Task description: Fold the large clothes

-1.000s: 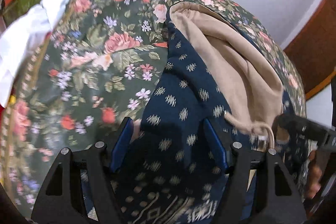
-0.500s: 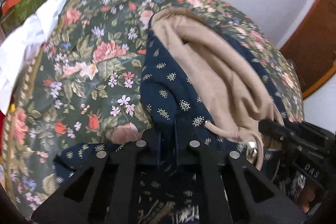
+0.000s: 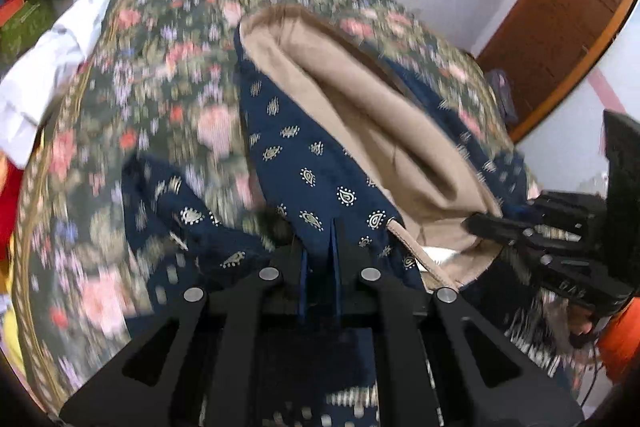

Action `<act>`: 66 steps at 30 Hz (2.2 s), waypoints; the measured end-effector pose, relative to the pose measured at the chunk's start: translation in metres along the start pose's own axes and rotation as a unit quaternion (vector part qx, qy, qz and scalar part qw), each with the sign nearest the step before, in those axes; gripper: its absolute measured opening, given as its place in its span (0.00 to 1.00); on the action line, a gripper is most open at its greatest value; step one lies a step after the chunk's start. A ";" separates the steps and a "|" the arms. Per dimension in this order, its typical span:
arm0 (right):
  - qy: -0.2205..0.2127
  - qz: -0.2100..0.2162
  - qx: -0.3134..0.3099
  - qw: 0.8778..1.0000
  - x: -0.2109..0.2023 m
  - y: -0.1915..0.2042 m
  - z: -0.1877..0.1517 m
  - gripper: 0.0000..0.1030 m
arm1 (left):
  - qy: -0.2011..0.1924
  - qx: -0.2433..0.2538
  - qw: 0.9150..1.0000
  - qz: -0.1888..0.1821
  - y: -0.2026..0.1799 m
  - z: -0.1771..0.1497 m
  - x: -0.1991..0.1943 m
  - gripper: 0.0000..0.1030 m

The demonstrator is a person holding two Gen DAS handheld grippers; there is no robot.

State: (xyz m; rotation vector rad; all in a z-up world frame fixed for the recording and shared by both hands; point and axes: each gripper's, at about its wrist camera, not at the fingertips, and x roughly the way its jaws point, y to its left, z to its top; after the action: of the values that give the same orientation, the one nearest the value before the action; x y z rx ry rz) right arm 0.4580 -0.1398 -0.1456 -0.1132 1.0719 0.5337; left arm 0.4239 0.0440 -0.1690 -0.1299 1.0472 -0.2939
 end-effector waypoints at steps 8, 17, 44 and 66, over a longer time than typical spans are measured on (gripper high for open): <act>0.028 -0.069 -0.010 0.997 0.003 0.012 -0.039 0.27 | 0.061 -0.004 0.997 0.038 -0.009 -0.062 0.026 0.11; 0.039 -0.132 -0.079 0.987 0.003 0.027 -0.060 0.51 | 0.065 0.005 0.996 0.055 -0.013 -0.089 0.017 0.18; 0.028 -0.054 0.006 0.998 0.061 0.013 0.073 0.68 | 0.004 -0.142 0.990 0.002 0.086 0.042 0.020 0.52; -0.046 -0.012 -0.014 0.999 -0.002 0.023 0.034 0.10 | -0.025 -0.111 0.993 0.028 0.094 0.015 -0.051 0.58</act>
State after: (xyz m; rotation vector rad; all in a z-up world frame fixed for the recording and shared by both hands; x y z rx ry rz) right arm 0.4737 -0.1092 -0.1231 -0.1248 0.9730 0.5276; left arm 0.4297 0.1486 -0.1428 -0.3065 1.0293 -0.1207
